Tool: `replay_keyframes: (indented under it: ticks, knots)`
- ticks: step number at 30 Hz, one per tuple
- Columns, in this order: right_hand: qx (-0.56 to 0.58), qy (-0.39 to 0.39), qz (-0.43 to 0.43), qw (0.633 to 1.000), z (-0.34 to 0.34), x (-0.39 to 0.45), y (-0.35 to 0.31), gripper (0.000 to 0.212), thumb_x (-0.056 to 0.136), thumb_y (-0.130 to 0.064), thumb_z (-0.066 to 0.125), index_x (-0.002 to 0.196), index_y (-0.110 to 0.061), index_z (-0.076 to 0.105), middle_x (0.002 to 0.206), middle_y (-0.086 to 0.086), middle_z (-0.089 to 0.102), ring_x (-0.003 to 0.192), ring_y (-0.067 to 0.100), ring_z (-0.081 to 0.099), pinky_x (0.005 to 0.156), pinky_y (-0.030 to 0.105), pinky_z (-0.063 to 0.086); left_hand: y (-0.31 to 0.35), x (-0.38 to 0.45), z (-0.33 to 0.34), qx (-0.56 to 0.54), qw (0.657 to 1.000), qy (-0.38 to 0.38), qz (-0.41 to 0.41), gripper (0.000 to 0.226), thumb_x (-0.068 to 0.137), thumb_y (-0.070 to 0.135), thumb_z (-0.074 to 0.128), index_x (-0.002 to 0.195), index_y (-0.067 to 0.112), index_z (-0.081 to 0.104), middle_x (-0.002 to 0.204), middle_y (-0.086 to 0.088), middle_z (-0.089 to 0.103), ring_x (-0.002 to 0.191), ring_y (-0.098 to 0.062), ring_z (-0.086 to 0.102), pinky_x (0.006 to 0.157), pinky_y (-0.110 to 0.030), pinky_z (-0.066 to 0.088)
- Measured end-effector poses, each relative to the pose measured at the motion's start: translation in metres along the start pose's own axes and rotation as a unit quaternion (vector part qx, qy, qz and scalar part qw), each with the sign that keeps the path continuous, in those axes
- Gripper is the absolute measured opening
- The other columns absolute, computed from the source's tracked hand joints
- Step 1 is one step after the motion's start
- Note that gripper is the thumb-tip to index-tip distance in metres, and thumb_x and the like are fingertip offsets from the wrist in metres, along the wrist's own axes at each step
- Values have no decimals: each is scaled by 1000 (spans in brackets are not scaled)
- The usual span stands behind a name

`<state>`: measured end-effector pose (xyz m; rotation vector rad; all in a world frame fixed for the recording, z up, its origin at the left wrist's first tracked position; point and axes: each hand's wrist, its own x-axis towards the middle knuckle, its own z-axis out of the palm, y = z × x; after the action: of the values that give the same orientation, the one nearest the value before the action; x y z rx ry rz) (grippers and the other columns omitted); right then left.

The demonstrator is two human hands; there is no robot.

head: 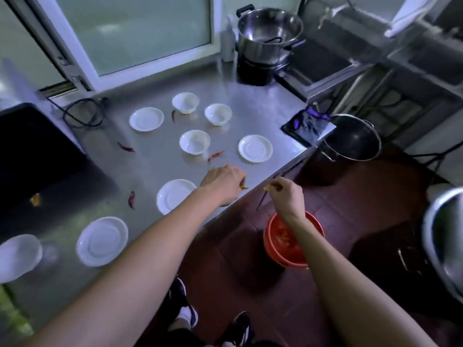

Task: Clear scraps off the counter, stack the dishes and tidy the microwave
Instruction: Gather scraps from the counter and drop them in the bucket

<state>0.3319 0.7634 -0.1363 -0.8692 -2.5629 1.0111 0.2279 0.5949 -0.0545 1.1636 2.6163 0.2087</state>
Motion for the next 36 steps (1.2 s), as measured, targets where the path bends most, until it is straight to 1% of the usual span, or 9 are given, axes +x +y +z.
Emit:
replay_keyframes:
  ticks: [6, 12, 15, 17, 19, 22, 24, 28, 36]
  knots:
    - [-14, 29, 45, 998, -41, -14, 65, 12, 80, -12, 69, 88, -19, 76, 88, 1, 71, 84, 20, 63, 72, 27, 43, 72, 25, 35, 2, 998, -38, 42, 14, 92, 29, 62, 106, 27, 63, 116, -4, 63, 106, -30, 60, 86, -36, 46]
    - [-32, 54, 100, 993, -53, -15, 117, 14, 83, -13, 67, 90, -21, 76, 90, 0, 70, 84, 17, 62, 72, 24, 41, 109, 64, 69, 2, 992, -82, 100, 15, 93, 35, 59, 104, 26, 63, 111, -2, 63, 107, -28, 58, 86, -37, 45]
    - [-28, 71, 138, 987, -50, -13, 143, 14, 83, -14, 69, 92, -22, 76, 90, -3, 71, 65, -7, 54, 61, 2, 36, 118, 87, 87, -5, 987, -104, 122, 17, 95, 38, 59, 108, 29, 65, 113, -1, 63, 109, -27, 58, 88, -37, 45]
    - [-26, 79, 160, 984, -45, -12, 159, 13, 83, -17, 72, 94, -24, 75, 90, -7, 73, 60, -18, 51, 59, -6, 33, 120, 102, 100, -11, 986, -113, 123, 17, 96, 36, 59, 111, 30, 65, 114, -1, 63, 109, -27, 59, 90, -38, 47]
    - [-31, 79, 179, 980, -39, -9, 174, 14, 83, -21, 75, 96, -26, 74, 92, -8, 75, 64, -16, 55, 61, -3, 36, 120, 115, 114, -21, 984, -133, 117, 19, 95, 36, 60, 112, 32, 66, 114, -2, 64, 110, -27, 60, 92, -40, 49]
    - [-23, 82, 205, 975, -27, -3, 195, 14, 83, -25, 75, 97, -26, 73, 95, -7, 74, 83, 5, 66, 76, 21, 51, 121, 132, 139, -12, 980, -158, 120, 19, 95, 37, 61, 113, 31, 67, 113, -2, 65, 108, -26, 62, 91, -41, 52]
    - [-13, 79, 217, 973, -19, -1, 210, 13, 84, -25, 74, 97, -25, 73, 96, -7, 74, 87, 11, 67, 79, 28, 54, 123, 143, 156, -20, 980, -162, 116, 17, 94, 36, 64, 110, 30, 68, 110, 0, 65, 103, -24, 64, 87, -41, 53]
    - [-2, 63, 237, 969, -2, 2, 237, 11, 85, -20, 71, 95, -24, 73, 96, -8, 73, 89, 11, 67, 79, 29, 55, 129, 159, 189, -30, 978, -180, 103, 9, 93, 32, 64, 101, 31, 66, 106, 0, 65, 98, -24, 64, 83, -39, 53]
    - [-1, 32, 258, 966, 43, 14, 328, 19, 86, -14, 66, 102, -21, 73, 101, -5, 74, 95, 13, 68, 85, 32, 56, 139, 201, 286, -36, 978, -185, 89, 9, 91, 28, 64, 99, 31, 64, 108, 2, 63, 103, -25, 62, 91, -39, 51]
